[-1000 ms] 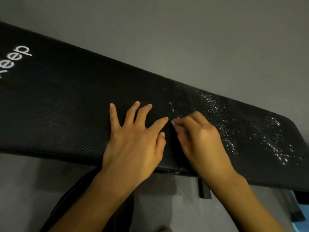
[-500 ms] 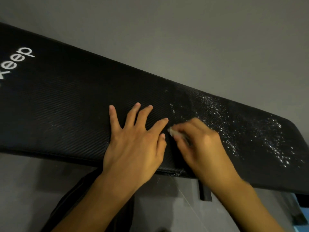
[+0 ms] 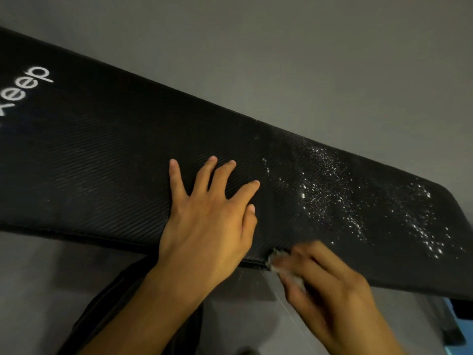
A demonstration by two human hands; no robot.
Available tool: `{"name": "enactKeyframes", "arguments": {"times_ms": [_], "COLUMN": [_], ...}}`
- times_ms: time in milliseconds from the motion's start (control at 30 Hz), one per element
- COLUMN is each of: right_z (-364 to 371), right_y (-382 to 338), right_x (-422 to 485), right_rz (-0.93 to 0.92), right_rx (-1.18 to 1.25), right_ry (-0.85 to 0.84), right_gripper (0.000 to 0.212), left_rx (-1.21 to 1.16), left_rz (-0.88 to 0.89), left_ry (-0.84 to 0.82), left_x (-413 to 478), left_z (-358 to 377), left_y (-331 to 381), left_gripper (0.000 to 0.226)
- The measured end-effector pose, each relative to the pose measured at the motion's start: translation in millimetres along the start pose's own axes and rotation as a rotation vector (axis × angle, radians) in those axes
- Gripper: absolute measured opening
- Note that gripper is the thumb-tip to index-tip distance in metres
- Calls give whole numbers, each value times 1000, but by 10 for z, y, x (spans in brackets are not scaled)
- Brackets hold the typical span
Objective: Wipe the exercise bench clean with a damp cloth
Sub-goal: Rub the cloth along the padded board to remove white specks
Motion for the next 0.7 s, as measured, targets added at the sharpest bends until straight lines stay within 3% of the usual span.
{"name": "enactKeyframes", "arguments": {"times_ms": [300, 467, 700], "right_z": [141, 100, 160], "right_y": [-12, 42, -59], "right_x": [-125, -250, -20], "right_rz": [-103, -37, -172], "right_rx": [-152, -188, -198], "right_ry": [48, 117, 43], "right_gripper": [14, 14, 18], "left_rx": [32, 35, 31], "left_rz": [5, -1, 2], "left_ry": [-20, -24, -19], "left_x": [1, -7, -17], "left_z": [3, 4, 0], "left_y": [5, 2, -4], "left_gripper": [51, 52, 51]}}
Point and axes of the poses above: each hand's wrist, its own x-axis towards the middle knuckle, its own z-axis out of the palm, y = z × x, the point moved 2 cm from there along x, towards the middle knuckle, and after that the axes turned 2 degrees about x, right-handed, at the moved point
